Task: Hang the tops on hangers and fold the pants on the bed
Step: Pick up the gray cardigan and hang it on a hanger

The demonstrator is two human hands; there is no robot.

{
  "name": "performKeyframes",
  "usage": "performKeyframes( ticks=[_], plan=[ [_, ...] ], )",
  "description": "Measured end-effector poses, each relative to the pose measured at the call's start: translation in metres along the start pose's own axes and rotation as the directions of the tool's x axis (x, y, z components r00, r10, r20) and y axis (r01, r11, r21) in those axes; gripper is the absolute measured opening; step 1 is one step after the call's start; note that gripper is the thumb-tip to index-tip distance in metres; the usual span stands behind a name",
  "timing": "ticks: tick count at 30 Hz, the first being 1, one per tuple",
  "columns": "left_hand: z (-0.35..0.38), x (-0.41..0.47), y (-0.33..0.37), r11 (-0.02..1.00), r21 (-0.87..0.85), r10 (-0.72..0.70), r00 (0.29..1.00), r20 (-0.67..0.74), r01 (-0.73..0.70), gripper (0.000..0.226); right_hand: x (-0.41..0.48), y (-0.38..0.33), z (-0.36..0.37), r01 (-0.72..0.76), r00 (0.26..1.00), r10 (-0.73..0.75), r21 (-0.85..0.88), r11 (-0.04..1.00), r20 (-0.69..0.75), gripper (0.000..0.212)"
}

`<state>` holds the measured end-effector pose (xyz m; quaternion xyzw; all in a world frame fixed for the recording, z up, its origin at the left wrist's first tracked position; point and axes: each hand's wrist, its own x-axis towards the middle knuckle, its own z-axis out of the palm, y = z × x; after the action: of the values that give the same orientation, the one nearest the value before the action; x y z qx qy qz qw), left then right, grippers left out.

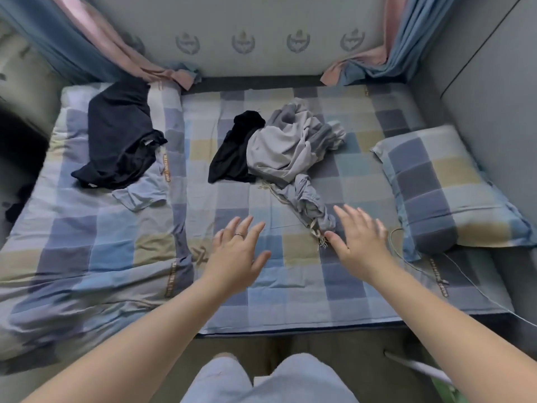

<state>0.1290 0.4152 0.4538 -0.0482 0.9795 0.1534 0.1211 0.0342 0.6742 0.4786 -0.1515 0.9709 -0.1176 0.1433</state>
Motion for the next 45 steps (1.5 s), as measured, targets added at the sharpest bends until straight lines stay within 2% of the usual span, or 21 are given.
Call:
performKeyframes(
  ticks=[6,11,16,20,23,25,27,29,30,34,38,42,45],
  plan=[
    [0.08,0.098,-0.018,1.0,0.026,-0.013,0.99,0.141,0.009,0.065,0.083,0.045,0.081,-0.135,0.976,0.137,-0.024,0.991,0.171,0.062],
    [0.173,0.209,-0.059,0.998,0.062,0.016,0.977,0.213,-0.03,0.066,0.192,0.075,0.169,-0.089,0.971,0.106,-0.087,0.992,0.216,0.063],
    [0.268,0.348,-0.115,0.983,0.17,0.044,0.988,0.146,-0.069,0.064,0.329,0.088,0.263,0.012,0.997,-0.008,-0.054,0.998,0.081,0.062],
    [0.319,0.444,-0.149,0.964,0.242,0.118,0.993,-0.018,-0.11,0.062,0.431,0.081,0.33,0.038,0.998,-0.039,-0.028,0.999,-0.057,0.067],
    [0.339,0.51,-0.167,0.889,0.414,0.254,0.962,-0.094,-0.195,0.051,0.493,0.071,0.368,0.021,0.983,-0.038,-0.096,0.995,-0.179,0.074],
    [0.347,0.547,-0.174,0.885,0.435,0.242,0.962,-0.124,-0.167,0.043,0.525,0.069,0.39,-0.041,0.983,0.016,-0.139,0.989,-0.181,0.075],
    [0.355,0.569,-0.18,0.878,0.461,0.211,0.969,-0.127,-0.131,0.041,0.545,0.07,0.41,-0.111,0.983,0.081,-0.18,0.977,-0.166,0.06],
    [0.362,0.577,-0.185,0.862,0.484,0.246,0.959,-0.145,-0.148,0.04,0.552,0.075,0.427,-0.136,0.974,0.084,-0.251,0.958,-0.208,0.038],
    [0.365,0.577,-0.187,0.861,0.483,0.27,0.949,-0.161,-0.163,0.039,0.553,0.078,0.433,-0.141,0.968,0.08,-0.252,0.957,-0.238,0.034],
    [0.367,0.554,-0.194,0.889,0.414,0.287,0.943,-0.17,-0.197,0.033,0.543,0.073,0.43,-0.117,0.968,0.084,-0.127,0.985,-0.237,0.028],
    [0.354,0.508,-0.187,0.941,0.263,0.25,0.962,-0.108,-0.214,0.024,0.501,0.058,0.416,-0.019,0.971,-0.006,-0.102,0.995,-0.237,0.019],
    [0.335,0.425,-0.183,0.982,0.058,0.179,0.984,-0.002,-0.178,0.02,0.426,0.043,0.403,0.071,0.988,-0.074,-0.029,0.997,-0.136,0.017],
    [0.328,0.343,-0.18,0.995,-0.037,0.093,0.99,0.109,-0.089,0.018,0.353,0.03,0.401,0.097,0.995,-0.097,0.015,0.995,0.016,0.019]
  ],
)
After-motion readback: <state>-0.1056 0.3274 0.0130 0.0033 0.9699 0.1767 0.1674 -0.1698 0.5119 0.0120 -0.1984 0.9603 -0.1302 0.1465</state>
